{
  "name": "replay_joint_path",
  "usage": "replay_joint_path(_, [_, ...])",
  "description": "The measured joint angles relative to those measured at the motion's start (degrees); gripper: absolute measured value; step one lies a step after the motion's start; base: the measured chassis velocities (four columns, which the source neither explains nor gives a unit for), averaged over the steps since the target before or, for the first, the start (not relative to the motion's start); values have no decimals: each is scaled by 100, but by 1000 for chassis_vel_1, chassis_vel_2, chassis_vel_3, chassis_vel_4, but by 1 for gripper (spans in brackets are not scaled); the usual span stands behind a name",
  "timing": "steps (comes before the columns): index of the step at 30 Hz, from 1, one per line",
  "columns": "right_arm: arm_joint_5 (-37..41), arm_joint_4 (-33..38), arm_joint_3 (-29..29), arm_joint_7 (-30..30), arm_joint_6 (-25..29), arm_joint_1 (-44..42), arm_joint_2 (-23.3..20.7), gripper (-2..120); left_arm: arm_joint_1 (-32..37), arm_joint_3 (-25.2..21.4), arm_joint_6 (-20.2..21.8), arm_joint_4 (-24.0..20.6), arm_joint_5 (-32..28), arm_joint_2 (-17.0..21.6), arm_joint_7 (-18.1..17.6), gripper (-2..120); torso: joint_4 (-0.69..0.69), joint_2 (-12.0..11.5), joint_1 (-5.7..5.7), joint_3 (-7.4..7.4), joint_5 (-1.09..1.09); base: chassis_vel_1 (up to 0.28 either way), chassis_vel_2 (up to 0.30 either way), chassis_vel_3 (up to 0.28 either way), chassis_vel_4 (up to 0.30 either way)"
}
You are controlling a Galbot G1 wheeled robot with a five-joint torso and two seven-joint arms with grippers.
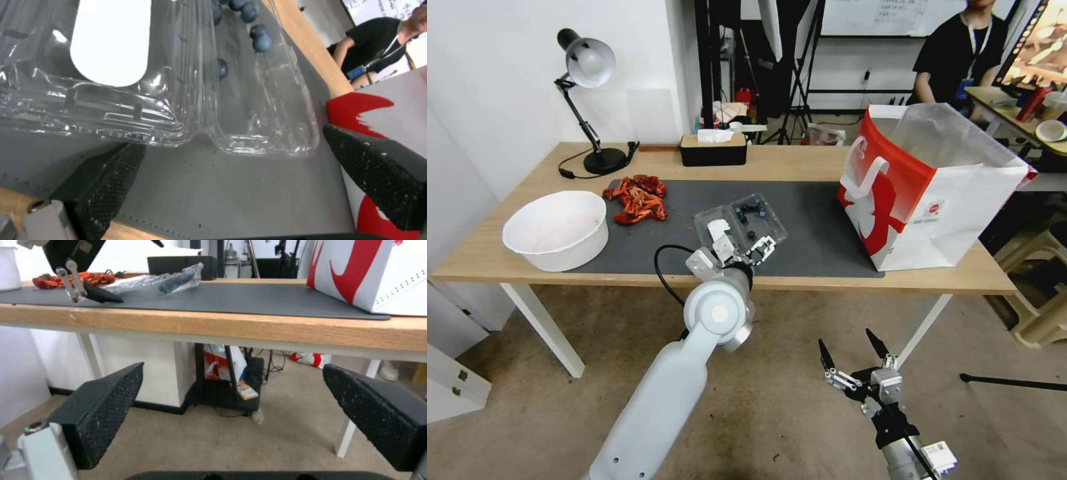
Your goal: Close the takeout container lid, then place the container into the takeout bag.
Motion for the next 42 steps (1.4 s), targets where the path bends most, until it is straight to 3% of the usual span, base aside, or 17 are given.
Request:
replay_joint_path(11, [-79, -69, -18, -6, 73, -41, 41, 100, 7, -219, -239, -13, -267, -86, -101, 100, 2, -2, 1, 2, 2, 0, 0, 0, 0])
replay_joint_path(17, [-129, -119, -33, -17, 125, -59, 64, 100, 83, -246, -498, -51, -241, -113, 56, 100, 7, -5, 4, 4, 2, 0, 0, 0, 0])
replay_joint_path(20, [-188, -144, -66, -30, 154, -76, 99, 100, 126, -278, -856, -110, -146, -167, 406, 100, 6, -5, 4, 4, 2, 0, 0, 0, 0])
replay_joint_path(24, [-219, -168, -84, -37, 176, -87, 115, 100, 158, -283, -1045, -178, -121, -184, 634, 100, 6, -4, 4, 2, 2, 0, 0, 0, 0])
replay_joint_path(26, [-243, -196, -98, -41, 203, -99, 125, 100, 210, -281, -1192, -243, -48, -187, 909, 100, 5, -4, 3, 2, 1, 0, 0, 0, 0])
replay_joint_path(30, [-255, -214, -101, -44, 227, -102, 127, 100, 232, -268, -1243, -272, 34, -175, 1069, 100, 5, -3, 3, 2, 1, 0, 0, 0, 0])
replay_joint_path(33, [-273, -241, -105, -46, 261, -109, 144, 100, 260, -197, -1333, -290, 372, -98, 1506, 100, 4, -2, 2, 1, 1, 0, 0, 0, 0])
replay_joint_path(42, [-279, -222, -98, -48, 274, -129, 138, 100, 169, -131, -1342, -254, 578, -57, 1997, 100, 3, -2, 2, 1, 1, 0, 0, 0, 0])
